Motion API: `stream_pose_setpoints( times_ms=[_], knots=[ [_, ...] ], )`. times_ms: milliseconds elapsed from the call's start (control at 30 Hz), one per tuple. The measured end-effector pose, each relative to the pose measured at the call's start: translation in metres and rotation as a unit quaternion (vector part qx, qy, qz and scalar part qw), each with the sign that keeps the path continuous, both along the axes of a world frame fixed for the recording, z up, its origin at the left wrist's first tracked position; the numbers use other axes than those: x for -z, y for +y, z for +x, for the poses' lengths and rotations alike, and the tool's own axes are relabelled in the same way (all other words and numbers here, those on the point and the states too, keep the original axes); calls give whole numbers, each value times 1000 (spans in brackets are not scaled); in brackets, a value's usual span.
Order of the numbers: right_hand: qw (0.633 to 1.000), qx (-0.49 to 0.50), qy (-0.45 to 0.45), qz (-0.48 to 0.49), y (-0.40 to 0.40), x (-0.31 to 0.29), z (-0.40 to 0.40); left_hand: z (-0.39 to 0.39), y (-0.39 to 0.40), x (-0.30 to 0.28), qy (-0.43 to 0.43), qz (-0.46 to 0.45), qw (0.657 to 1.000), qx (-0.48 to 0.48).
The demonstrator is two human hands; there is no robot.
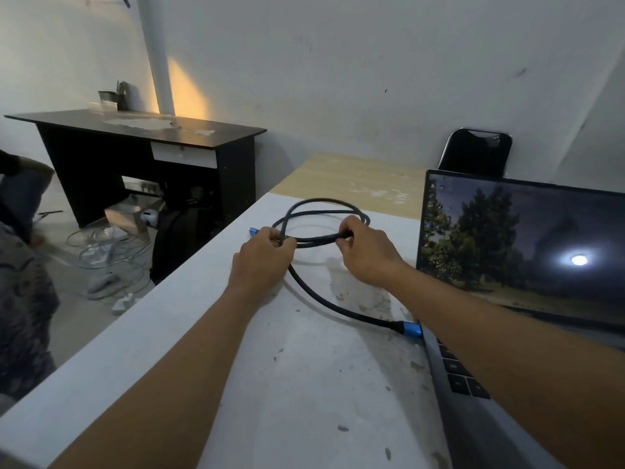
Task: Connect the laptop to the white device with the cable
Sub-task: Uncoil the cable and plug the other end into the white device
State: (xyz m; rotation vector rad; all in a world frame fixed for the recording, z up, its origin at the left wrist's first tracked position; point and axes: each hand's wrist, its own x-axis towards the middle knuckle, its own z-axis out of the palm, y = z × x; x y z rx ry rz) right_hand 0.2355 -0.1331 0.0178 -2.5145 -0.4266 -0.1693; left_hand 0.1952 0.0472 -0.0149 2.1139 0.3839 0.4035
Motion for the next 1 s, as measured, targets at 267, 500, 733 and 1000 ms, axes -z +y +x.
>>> stream_pose_setpoints(
  times_ms=[267,500,733,1000],
  knots=[
    [840,55,117,527,7,-34,8,-6,-10,-5,-40,-96,995,2],
    [857,98,107,494,-5,-45,17,-2,-6,-10,-105,-153,982,-42],
    [953,33,-20,301,-4,-64,29,6,1,-7,-106,-209,966,-105],
    [974,2,-139,181,-1,-125,61,8,7,-3,-125,-190,967,-113]
  ],
)
